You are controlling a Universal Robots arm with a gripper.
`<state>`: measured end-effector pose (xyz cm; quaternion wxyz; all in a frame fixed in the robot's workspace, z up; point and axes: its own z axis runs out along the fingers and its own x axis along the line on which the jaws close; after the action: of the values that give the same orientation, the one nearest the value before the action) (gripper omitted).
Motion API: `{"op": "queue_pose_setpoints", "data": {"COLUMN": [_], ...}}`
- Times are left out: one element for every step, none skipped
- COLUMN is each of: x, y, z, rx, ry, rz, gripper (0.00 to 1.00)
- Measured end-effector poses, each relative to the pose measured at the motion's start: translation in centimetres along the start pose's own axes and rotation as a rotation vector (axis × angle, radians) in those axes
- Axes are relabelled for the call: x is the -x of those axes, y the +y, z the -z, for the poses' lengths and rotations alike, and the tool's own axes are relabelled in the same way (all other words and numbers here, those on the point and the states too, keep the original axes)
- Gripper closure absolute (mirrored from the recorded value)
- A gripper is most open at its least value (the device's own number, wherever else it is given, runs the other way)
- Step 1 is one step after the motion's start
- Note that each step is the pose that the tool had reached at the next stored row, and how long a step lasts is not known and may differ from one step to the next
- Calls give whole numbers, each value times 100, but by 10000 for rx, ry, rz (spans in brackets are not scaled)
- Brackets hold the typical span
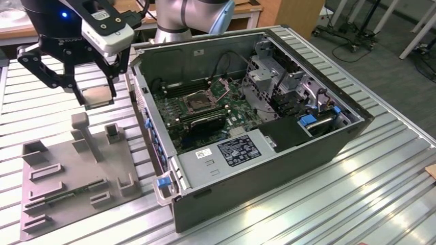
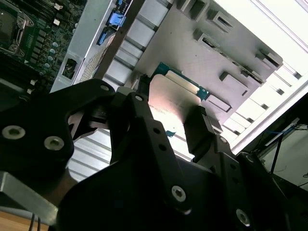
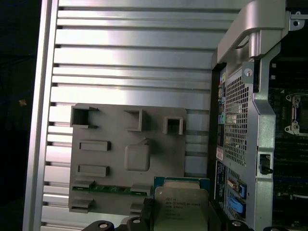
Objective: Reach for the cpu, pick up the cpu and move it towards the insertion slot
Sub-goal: 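Pick up the cpu and move it towards the insertion slot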
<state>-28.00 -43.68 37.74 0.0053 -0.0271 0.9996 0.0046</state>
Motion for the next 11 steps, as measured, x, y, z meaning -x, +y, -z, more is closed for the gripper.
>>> {"op": "queue_pose_setpoints", "data": {"x": [6,12,19,26,33,41,48,55,63,72,80], "y": [0,-1,-1,-1,-2,-2,-3,-3,-3,-4,-4], "z": [0,0,0,0,0,-1,0,-1,0,-1,-1], "rx": [0,0,-1,0,0,1,0,0,0,0,0], "ry": [0,0,0,0,0,-1,1,0,0,-1,0], "rz": [0,0,0,0,0,0,0,0,0,0,0], "gripper": [46,46,46,46,46,46,46,46,46,46,46]}}
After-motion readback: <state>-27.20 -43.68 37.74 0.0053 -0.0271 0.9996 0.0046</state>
